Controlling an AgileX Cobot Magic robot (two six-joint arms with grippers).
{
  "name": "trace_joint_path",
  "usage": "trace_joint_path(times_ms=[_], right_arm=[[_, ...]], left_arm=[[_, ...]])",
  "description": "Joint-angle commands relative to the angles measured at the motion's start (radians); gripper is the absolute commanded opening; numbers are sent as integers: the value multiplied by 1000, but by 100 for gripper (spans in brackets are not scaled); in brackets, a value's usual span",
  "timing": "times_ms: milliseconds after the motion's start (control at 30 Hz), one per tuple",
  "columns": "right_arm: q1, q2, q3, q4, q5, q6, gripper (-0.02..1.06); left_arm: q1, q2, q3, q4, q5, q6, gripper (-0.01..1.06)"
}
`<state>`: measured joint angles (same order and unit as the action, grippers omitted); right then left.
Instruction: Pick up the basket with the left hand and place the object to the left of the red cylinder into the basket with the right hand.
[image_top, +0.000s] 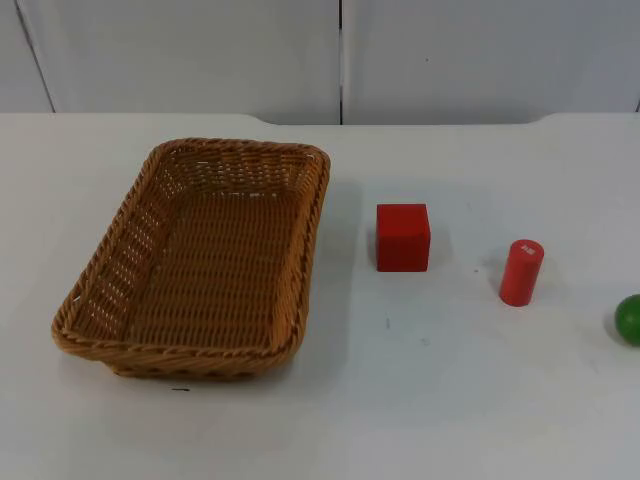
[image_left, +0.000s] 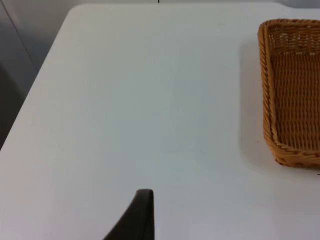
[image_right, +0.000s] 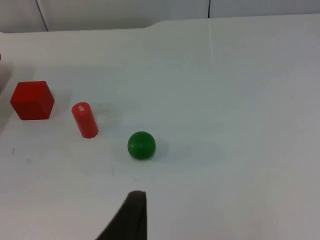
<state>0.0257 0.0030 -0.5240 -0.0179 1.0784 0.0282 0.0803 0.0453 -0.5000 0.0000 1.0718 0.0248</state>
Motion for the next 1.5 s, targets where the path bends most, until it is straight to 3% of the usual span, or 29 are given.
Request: trace_joint_path(times_ms=[0, 1067, 1467], right_arm=[[-2, -3, 8, -6, 0, -18, 105], [-2, -3, 8, -6, 0, -22, 105], [-2, -3, 8, -6, 0, -22, 105]], left_arm=[[-1, 19, 5, 0, 3, -6, 105], [-1, 35, 5, 0, 1, -6, 105], [-1, 85, -65, 0, -25, -6, 105]])
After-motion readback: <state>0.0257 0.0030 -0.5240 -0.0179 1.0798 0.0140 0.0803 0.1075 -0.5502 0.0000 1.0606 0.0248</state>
